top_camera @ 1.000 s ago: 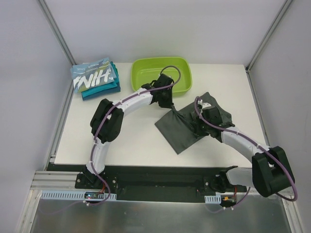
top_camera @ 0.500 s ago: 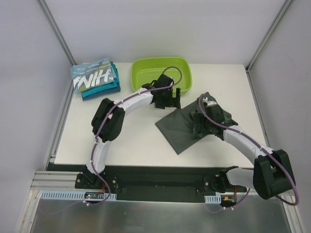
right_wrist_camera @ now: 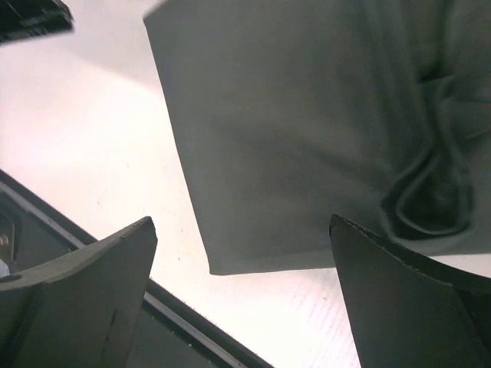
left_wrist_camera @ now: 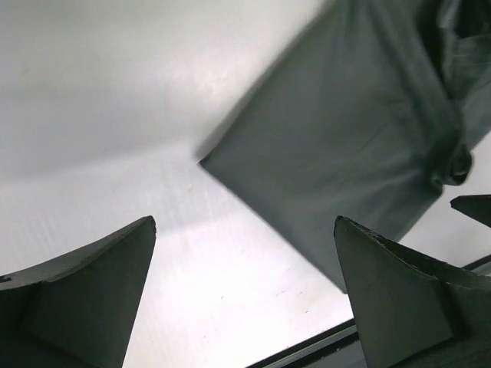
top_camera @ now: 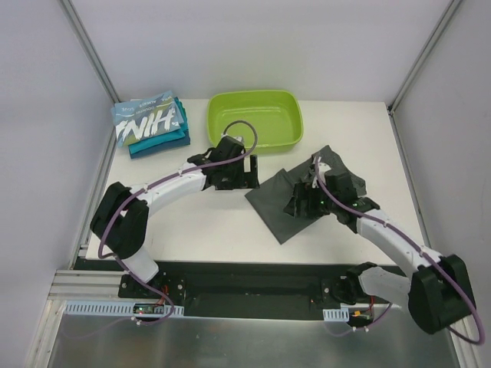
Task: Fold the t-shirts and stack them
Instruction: Fold the folded rectangular tshirt in 1/3 of the way, then grab one side of the 2/3 rectangular tshirt with both arms
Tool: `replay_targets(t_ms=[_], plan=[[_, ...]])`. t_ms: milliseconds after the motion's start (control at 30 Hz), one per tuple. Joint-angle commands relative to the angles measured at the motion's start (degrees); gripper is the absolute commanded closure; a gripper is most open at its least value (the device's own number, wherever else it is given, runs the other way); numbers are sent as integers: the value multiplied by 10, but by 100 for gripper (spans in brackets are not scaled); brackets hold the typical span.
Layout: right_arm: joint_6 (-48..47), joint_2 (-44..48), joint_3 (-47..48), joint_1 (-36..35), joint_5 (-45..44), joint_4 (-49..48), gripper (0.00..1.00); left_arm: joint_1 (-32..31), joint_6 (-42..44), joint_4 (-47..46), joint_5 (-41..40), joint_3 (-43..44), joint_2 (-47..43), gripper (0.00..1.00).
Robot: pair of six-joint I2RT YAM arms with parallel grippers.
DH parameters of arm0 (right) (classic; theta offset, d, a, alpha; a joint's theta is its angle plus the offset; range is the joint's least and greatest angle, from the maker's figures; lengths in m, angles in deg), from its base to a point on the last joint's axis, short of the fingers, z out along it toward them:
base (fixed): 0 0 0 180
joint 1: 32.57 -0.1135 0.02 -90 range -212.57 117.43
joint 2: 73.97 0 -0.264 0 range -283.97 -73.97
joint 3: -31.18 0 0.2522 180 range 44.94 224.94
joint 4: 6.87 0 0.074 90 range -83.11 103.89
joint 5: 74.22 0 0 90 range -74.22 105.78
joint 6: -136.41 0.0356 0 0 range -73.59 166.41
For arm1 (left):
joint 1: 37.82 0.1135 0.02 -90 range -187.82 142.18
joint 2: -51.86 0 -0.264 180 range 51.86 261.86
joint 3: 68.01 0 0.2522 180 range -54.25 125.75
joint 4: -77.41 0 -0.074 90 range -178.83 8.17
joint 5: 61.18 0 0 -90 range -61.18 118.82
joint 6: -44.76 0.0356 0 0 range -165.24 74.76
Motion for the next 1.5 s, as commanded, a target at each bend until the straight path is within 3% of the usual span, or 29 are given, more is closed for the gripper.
replay_targets(t_ms=[0, 167, 367, 467, 567, 800, 1067, 1267, 1467], plan=[[4, -86, 40, -40, 25, -11, 4, 28, -39, -5, -38, -69, -37, 1], [-38, -164, 93, -18, -91, 81, 4, 53, -50, -5, -18, -106, -47, 1], [-73, -176, 126, 34, -204, 116, 4, 55, -50, -5, -30, -112, -56, 1], [-90, -170, 151, 38, -211, 130, 4, 55, -49, -5, -26, -105, -48, 1], [-107, -147, 155, 33, -142, 137, 4, 55, -50, -6, -14, -96, -39, 1], [-141, -66, 95, -124, -99, 86, 4, 55, -44, -26, 47, -51, 23, 4], [-109, -108, 71, -269, -114, 49, 1, 54, -51, -37, 110, -8, 97, 30], [-106, -172, 94, -317, -138, 63, 4, 54, -50, -44, 141, -17, 117, 46], [-103, -214, 107, -331, -162, 87, 12, 54, -52, -48, 146, -24, 131, 53]])
